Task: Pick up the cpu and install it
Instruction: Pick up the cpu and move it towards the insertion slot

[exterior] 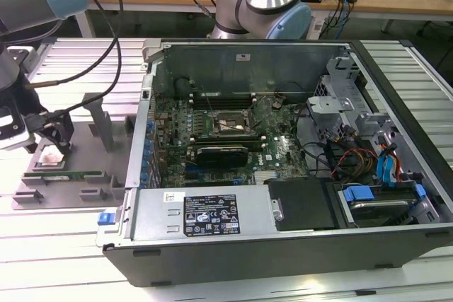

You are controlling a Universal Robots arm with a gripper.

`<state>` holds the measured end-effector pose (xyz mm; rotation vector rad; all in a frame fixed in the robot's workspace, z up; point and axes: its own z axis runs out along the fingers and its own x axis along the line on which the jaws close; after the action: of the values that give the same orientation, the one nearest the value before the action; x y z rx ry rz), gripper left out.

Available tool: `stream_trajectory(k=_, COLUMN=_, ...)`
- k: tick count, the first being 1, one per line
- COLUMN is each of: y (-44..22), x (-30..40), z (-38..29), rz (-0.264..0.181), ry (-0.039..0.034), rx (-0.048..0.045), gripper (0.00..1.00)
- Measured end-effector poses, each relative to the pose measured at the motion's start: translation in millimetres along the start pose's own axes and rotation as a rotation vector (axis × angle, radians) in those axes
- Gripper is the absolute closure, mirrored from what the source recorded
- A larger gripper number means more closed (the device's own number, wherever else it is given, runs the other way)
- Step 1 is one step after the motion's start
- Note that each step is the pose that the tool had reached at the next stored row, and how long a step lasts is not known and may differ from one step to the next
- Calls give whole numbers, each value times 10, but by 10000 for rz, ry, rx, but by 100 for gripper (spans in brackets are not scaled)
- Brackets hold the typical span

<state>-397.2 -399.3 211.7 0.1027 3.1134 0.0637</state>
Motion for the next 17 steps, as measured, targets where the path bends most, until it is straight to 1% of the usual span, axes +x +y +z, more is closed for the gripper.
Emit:
stream_trajectory(k=1, y=-1, x=9, z=12, rz=-39, ry=-41, rx=-3, gripper=34)
stream_trajectory(k=2, y=-2, x=18, z=35, rz=-65, ry=-60, rx=-8, gripper=34)
stream_trajectory(k=4, y=-6, x=24, z=72, rz=-77, ry=-58, rx=-6, gripper=34)
stream_trajectory(k=5, y=-6, x=26, z=111, rz=-79, ry=-58, rx=-6, gripper=34)
stream_trajectory(k=6, y=-6, x=27, z=134, rz=-82, ry=-58, rx=-5, gripper=34)
stream_trajectory(k=11, y=22, x=29, z=171, rz=-120, ry=-56, rx=-6, gripper=34)
stream_trajectory(k=13, y=23, x=30, z=181, rz=-395, ry=-44, rx=-11, gripper=34)
stream_trajectory(k=14, y=23, x=31, z=185, rz=-689, ry=-31, rx=-19, gripper=34)
stream_trajectory(k=15, y=23, x=30, z=187, rz=-858, ry=-25, rx=-24, gripper=34)
stream_trajectory(k=16, y=22, x=30, z=188, rz=-952, ry=-20, rx=-27, gripper=34)
stream_trajectory(k=17, y=23, x=30, z=189, rz=-954, ry=-21, rx=-27, gripper=34)
